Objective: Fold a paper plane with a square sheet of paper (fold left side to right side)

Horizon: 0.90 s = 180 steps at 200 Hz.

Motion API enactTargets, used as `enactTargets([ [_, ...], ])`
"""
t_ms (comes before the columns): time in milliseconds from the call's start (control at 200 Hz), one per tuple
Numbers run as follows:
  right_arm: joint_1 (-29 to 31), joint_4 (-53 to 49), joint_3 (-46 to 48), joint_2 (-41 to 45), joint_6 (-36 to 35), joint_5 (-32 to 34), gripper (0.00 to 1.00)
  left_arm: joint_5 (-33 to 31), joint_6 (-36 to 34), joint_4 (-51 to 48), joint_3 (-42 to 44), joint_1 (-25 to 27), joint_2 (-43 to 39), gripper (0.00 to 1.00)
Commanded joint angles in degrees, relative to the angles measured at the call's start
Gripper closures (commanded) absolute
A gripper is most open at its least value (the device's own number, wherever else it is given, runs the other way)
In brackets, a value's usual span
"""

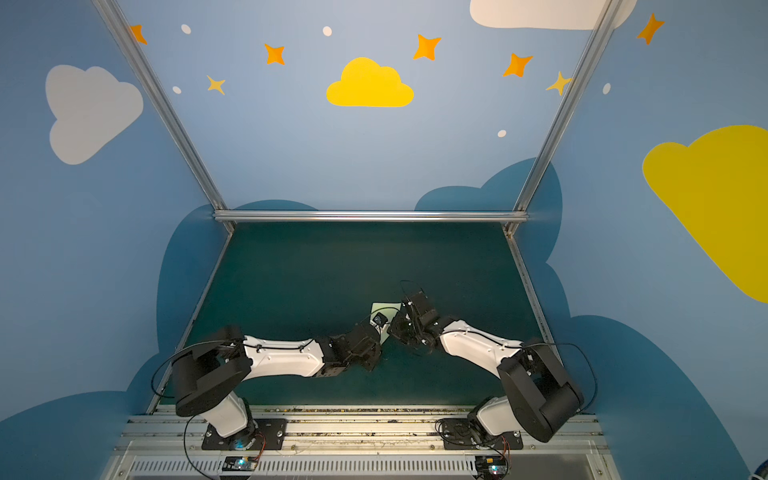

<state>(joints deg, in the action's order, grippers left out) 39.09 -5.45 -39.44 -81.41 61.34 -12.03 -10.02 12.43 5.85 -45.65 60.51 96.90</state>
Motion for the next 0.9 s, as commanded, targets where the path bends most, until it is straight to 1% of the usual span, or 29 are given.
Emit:
enactTargets([
  [0,0.0,-0.9,-1.3,0.8,0.4,-0.1,1.0,-0.9,-0.2,0.1,0.8,0.1,0.6,0.75],
  [115,0.0,-1.0,-1.4,0.9,0.3,-0.2,1.0,-0.9,-0.3,0.1,1.0,0.1,0.7,0.75],
  [140,0.0,-0.9,-1.5,0.9,0.4,-0.2,1.0,-1.1,-0.2,0.0,1.0,0.1,0.7,0.73],
  [180,0.0,-1.0,-1.5,0.9,0.4,-0.3,1.0,-1.4,-0.2,0.0,1.1,0.1,0.8,0.66],
  [210,0.0,-1.0,-1.6,1.0,0.4,-0.3,1.0,-1.6,0.0,-0.2,1.2,0.1,0.8,0.63],
  [260,0.0,-1.0,-1.7,0.9,0.4,-0.3,1.0,-1.8,-0.1,-0.2,1.3,0.1,0.8,0.61],
  [350,0.0,-1.1,-1.9,0.8,0.3,-0.4,1.0,-2.3,-0.1,-0.3,1.4,0.1,0.7,0.6],
  [586,0.0,-1.0,-2.0,0.8,0.4,-0.6,1.0,-2.6,-0.8,-0.6,0.8,0.1,1.7,0.63],
  [731,0.0,-1.0,-2.1,0.8,0.4,-0.7,1.0,-1.9,-1.3,-0.4,0.2,0.1,2.3,0.7],
  [801,0.0,-1.0,-2.1,0.7,0.4,-0.8,1.0,-1.8,-1.5,-0.3,0.2,0.2,2.4,0.75],
  [896,0.0,-1.0,-2.0,0.6,0.4,-0.8,1.0,-1.5,-1.7,-0.4,0.1,0.2,2.4,0.78],
])
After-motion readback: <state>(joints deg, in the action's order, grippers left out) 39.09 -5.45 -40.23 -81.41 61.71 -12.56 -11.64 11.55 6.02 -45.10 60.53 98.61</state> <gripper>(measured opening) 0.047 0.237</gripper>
